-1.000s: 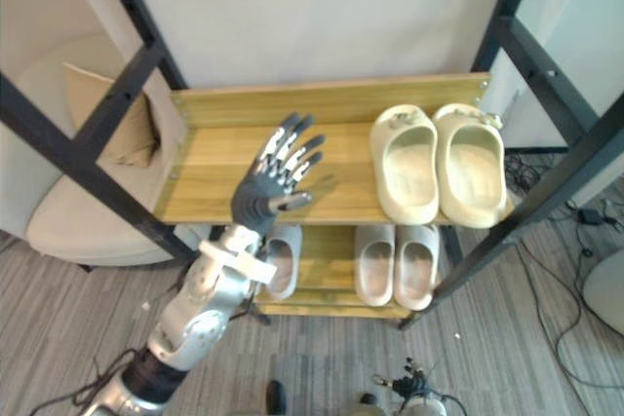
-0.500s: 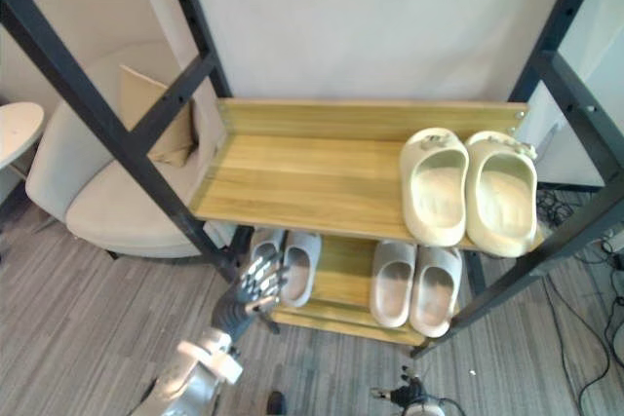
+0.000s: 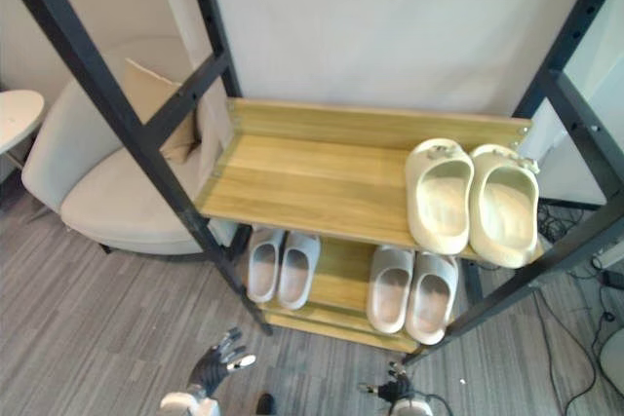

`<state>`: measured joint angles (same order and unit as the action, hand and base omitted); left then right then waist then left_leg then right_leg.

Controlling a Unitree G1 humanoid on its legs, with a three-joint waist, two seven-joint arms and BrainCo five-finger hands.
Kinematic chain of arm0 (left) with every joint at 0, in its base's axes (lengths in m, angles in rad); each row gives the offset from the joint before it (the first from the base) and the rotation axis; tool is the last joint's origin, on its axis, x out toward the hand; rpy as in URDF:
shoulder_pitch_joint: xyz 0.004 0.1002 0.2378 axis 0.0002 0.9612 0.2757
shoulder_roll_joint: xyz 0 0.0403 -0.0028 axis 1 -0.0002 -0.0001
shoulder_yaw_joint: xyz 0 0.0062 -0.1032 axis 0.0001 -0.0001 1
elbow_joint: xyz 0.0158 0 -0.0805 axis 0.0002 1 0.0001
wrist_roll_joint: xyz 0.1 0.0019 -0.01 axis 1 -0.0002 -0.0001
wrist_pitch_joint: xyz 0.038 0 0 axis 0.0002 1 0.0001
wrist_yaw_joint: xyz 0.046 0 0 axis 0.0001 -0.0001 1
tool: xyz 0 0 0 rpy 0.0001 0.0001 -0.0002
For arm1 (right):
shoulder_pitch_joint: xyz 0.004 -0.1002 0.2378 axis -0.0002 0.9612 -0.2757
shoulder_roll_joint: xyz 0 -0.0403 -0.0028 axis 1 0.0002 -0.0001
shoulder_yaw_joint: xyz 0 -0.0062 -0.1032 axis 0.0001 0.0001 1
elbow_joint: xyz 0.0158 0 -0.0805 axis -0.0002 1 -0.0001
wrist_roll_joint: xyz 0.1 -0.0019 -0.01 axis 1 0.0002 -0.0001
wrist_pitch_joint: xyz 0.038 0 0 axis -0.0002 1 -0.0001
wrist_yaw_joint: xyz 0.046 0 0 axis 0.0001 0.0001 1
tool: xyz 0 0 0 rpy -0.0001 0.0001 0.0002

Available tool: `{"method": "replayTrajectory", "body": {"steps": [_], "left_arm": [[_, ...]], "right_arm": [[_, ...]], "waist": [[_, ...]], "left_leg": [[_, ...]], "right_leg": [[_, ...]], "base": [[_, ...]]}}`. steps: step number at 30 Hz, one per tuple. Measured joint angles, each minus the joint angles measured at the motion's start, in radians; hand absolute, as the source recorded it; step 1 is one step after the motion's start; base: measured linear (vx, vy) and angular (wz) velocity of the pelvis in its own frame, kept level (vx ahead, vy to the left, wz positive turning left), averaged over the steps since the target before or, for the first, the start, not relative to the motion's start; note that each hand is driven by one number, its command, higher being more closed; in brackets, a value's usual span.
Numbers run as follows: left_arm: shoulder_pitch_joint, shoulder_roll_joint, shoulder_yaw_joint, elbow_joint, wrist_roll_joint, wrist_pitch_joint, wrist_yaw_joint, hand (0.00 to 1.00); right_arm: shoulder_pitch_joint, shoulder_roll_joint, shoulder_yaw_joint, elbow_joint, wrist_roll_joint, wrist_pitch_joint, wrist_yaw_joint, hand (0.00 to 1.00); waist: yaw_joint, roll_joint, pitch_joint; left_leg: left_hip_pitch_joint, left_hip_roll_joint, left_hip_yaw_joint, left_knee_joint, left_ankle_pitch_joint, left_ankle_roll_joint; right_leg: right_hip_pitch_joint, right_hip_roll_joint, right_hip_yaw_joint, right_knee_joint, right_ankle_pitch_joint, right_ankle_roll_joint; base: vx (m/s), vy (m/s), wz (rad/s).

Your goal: Organize the slippers on the shoe rack

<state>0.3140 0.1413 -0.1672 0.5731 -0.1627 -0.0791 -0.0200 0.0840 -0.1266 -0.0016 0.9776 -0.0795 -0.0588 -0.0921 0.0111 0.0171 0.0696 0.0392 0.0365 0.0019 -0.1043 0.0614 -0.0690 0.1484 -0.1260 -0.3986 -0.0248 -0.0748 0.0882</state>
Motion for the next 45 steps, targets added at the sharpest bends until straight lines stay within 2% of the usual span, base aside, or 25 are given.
{"method": "replayTrajectory", "body": {"steps": [6,14,16,18,19,20,22,23,25,27,28,29,31,32,33,35,36,37,38,39,40,42,43,44,45], "left_arm": [[-0.048,-0.026,0.059,0.124,0.102,-0.002,0.072,0.0],[-0.109,-0.049,0.117,0.226,0.153,-0.002,0.147,0.0],[-0.111,-0.057,0.147,0.236,0.162,-0.003,0.151,0.0],[-0.119,-0.056,0.152,0.241,0.162,-0.003,0.153,0.0],[-0.129,-0.06,0.151,0.246,0.162,-0.002,0.155,0.0],[-0.133,-0.061,0.149,0.249,0.162,-0.001,0.159,0.0],[-0.142,-0.055,0.147,0.245,0.163,0.0,0.173,0.0],[-0.146,-0.056,0.146,0.247,0.164,0.003,0.174,0.0],[-0.156,-0.052,0.148,0.253,0.17,0.007,0.186,0.0],[-0.164,-0.05,0.151,0.264,0.17,0.006,0.193,0.0],[-0.17,-0.052,0.151,0.266,0.171,0.007,0.194,0.0],[-0.174,-0.073,0.155,0.268,0.176,0.006,0.194,0.0],[-0.187,-0.104,0.172,0.285,0.179,0.007,0.194,0.0],[-0.186,-0.117,0.189,0.283,0.179,0.007,0.195,0.0],[-0.187,-0.118,0.191,0.28,0.177,0.006,0.196,0.0],[-0.187,-0.116,0.193,0.257,0.176,0.003,0.197,0.0],[-0.189,-0.113,0.201,0.241,0.178,0.002,0.204,0.0],[-0.205,-0.116,0.228,0.235,0.18,0.006,0.213,0.0],[-0.208,-0.12,0.237,0.237,0.181,0.011,0.216,0.0],[-0.211,-0.123,0.227,0.238,0.182,0.017,0.214,0.0],[-0.215,-0.125,0.214,0.239,0.183,0.018,0.214,0.0],[-0.232,-0.128,0.186,0.263,0.193,0.02,0.213,0.0],[-0.24,-0.132,0.176,0.278,0.202,0.021,0.212,0.0],[-0.247,-0.138,0.175,0.285,0.203,0.023,0.212,0.0],[-0.249,-0.136,0.175,0.286,0.209,0.024,0.212,0.0]], "right_arm": [[-0.006,0.025,-0.001,0.001,-0.001,0.0,-0.006,0.0],[-0.032,0.046,0.005,0.015,-0.002,-0.001,-0.024,0.0],[-0.042,0.045,0.003,0.026,-0.005,0.0,-0.029,0.0],[-0.043,0.045,0.003,0.026,-0.015,0.001,-0.032,0.0],[-0.051,0.044,0.003,0.026,-0.025,0.004,-0.033,0.0],[-0.058,0.04,0.003,0.022,-0.03,0.004,-0.034,0.0],[-0.074,0.045,0.003,0.019,-0.031,0.007,-0.035,0.0],[-0.072,0.048,0.004,0.018,-0.032,0.008,-0.034,0.0],[-0.069,0.044,0.004,0.018,-0.031,0.01,-0.035,0.0],[-0.076,0.041,0.003,0.018,-0.03,0.012,-0.037,0.0],[-0.081,0.038,0.003,0.019,-0.028,0.013,-0.037,0.0],[-0.101,0.027,0.002,0.02,-0.027,0.017,-0.037,0.0],[-0.124,0.005,0.003,0.02,-0.027,0.02,-0.037,0.0],[-0.127,0.006,0.002,0.019,-0.026,0.02,-0.042,0.0],[-0.127,0.01,0.002,0.017,-0.025,0.02,-0.044,0.0],[-0.127,0.019,-0.008,0.008,-0.006,0.02,-0.047,0.0],[-0.125,0.043,-0.025,-0.021,0.003,0.02,-0.049,0.0],[-0.128,0.05,-0.037,-0.049,0.003,0.021,-0.058,0.0],[-0.127,0.047,-0.038,-0.062,0.003,0.021,-0.064,0.0],[-0.125,0.046,-0.052,-0.06,0.003,0.022,-0.068,0.0],[-0.122,0.046,-0.067,-0.059,0.004,0.026,-0.072,0.0],[-0.11,0.044,-0.076,-0.059,0.005,0.029,-0.077,0.0],[-0.102,0.042,-0.082,-0.059,0.005,0.03,-0.077,0.0],[-0.096,0.043,-0.096,-0.059,0.004,0.031,-0.077,0.0],[-0.085,0.049,-0.116,-0.058,0.006,0.032,-0.077,0.0]], "waist": [[0.0,-0.005,0.003],[0.0,-0.012,0.019],[0.002,-0.019,0.024],[0.002,-0.033,0.032],[0.002,-0.031,0.044],[0.001,-0.033,0.056],[-0.004,-0.028,0.072],[-0.006,-0.022,0.076],[-0.003,-0.034,0.073],[-0.002,-0.05,0.076],[-0.002,-0.046,0.076],[0.012,-0.013,0.074],[0.016,0.03,0.082],[0.022,0.041,0.083],[0.029,0.039,0.085],[0.029,0.022,0.102],[0.024,-0.002,0.114],[0.022,0.001,0.126],[0.02,-0.001,0.139],[0.008,0.007,0.14],[-0.001,0.011,0.138],[-0.017,0.017,0.135],[-0.021,0.02,0.133],[-0.023,0.034,0.126],[-0.026,0.032,0.125]], "left_leg": [[0.001,0.0,0.001,0.0,0.0,0.0],[0.011,0.003,0.027,-0.005,-0.01,-0.004],[0.009,0.001,0.044,0.0,-0.032,0.004],[0.012,-0.021,0.043,0.001,-0.047,0.009],[0.012,-0.034,0.027,0.005,-0.057,0.016],[0.01,-0.036,0.017,0.013,-0.062,0.02],[0.002,-0.042,-0.044,0.069,-0.072,0.027],[-0.009,-0.04,-0.084,0.084,-0.075,0.028],[-0.036,-0.05,-0.169,0.092,-0.069,0.02],[-0.048,-0.073,-0.226,0.097,-0.063,0.01],[-0.064,-0.081,-0.259,0.101,-0.059,0.001],[-0.1,-0.073,-0.283,0.105,-0.051,-0.01],[-0.142,-0.056,-0.324,0.109,-0.034,-0.034],[-0.159,-0.049,-0.343,0.11,-0.019,-0.046],[-0.167,-0.047,-0.343,0.114,-0.002,-0.049],[-0.19,-0.066,-0.284,0.117,0.084,-0.037],[-0.211,-0.06,-0.147,0.116,0.113,-0.009],[-0.24,-0.026,0.054,0.255,0.016,0.022],[-0.25,0.004,0.162,0.331,-0.046,0.045],[-0.239,0.041,0.278,0.417,-0.114,0.062],[-0.223,0.058,0.332,0.464,-0.157,0.05],[-0.184,0.084,0.42,0.51,-0.216,0.057],[-0.156,0.096,0.46,0.48,-0.229,0.044],[-0.14,0.083,0.459,0.425,-0.233,0.029],[-0.118,0.062,0.452,0.351,-0.233,0.028]], "right_leg": [[0.003,0.0,0.0,0.0,-0.001,0.001],[-0.007,0.001,0.037,0.004,-0.006,0.002],[-0.043,-0.017,0.046,0.062,-0.047,0.014],[-0.103,-0.066,0.053,0.213,-0.117,0.024],[-0.137,-0.096,0.077,0.335,-0.146,0.041],[-0.164,-0.105,0.096,0.399,-0.146,0.041],[-0.227,-0.098,0.225,0.572,-0.125,0.008],[-0.235,-0.076,0.301,0.579,-0.163,0.004],[-0.251,0.001,0.483,0.534,-0.221,-0.002],[-0.25,0.014,0.535,0.448,-0.217,-0.009],[-0.232,0.003,0.514,0.417,-0.232,-0.007],[-0.224,0.011,0.47,0.375,-0.229,-0.015],[-0.216,0.033,0.417,0.334,-0.209,-0.035],[-0.214,0.039,0.38,0.333,-0.207,-0.037],[-0.206,0.039,0.349,0.334,-0.206,-0.039],[-0.186,0.031,0.285,0.333,-0.195,-0.059],[-0.184,0.008,0.227,0.295,-0.171,-0.091],[-0.171,0.007,0.183,0.276,-0.169,-0.095],[-0.166,0.008,0.156,0.28,-0.169,-0.095],[-0.157,0.004,0.109,0.284,-0.169,-0.096],[-0.155,-0.005,0.068,0.285,-0.169,-0.096],[-0.147,-0.03,-0.005,0.285,-0.171,-0.093],[-0.145,-0.036,-0.031,0.287,-0.171,-0.083],[-0.146,-0.035,-0.044,0.287,-0.171,-0.069],[-0.142,-0.032,-0.054,0.273,-0.163,-0.049]], "base": [[0.0,0.0,0.0],[0.0,-0.001,-0.12],[0.03,0.019,-0.19],[0.09,0.046,0.03],[0.09,0.022,0.23],[0.11,0.044,0.33],[0.14,0.023,0.8],[0.18,-0.08,1.27],[0.12,-0.182,1.37],[0.07,-0.213,1.14],[0.03,-0.194,1.0],[0.04,-0.18,0.87],[0.01,-0.125,0.8],[-0.04,-0.13,0.89],[-0.05,-0.12,1.11],[-0.07,-0.077,1.13],[-0.13,-0.108,1.14],[-0.15,-0.097,1.12],[-0.11,-0.067,1.07],[-0.12,0.009,1.07],[-0.11,0.042,1.1],[-0.09,0.109,0.99],[-0.08,0.143,0.93],[-0.05,0.179,0.76],[-0.04,0.183,0.68]]}}
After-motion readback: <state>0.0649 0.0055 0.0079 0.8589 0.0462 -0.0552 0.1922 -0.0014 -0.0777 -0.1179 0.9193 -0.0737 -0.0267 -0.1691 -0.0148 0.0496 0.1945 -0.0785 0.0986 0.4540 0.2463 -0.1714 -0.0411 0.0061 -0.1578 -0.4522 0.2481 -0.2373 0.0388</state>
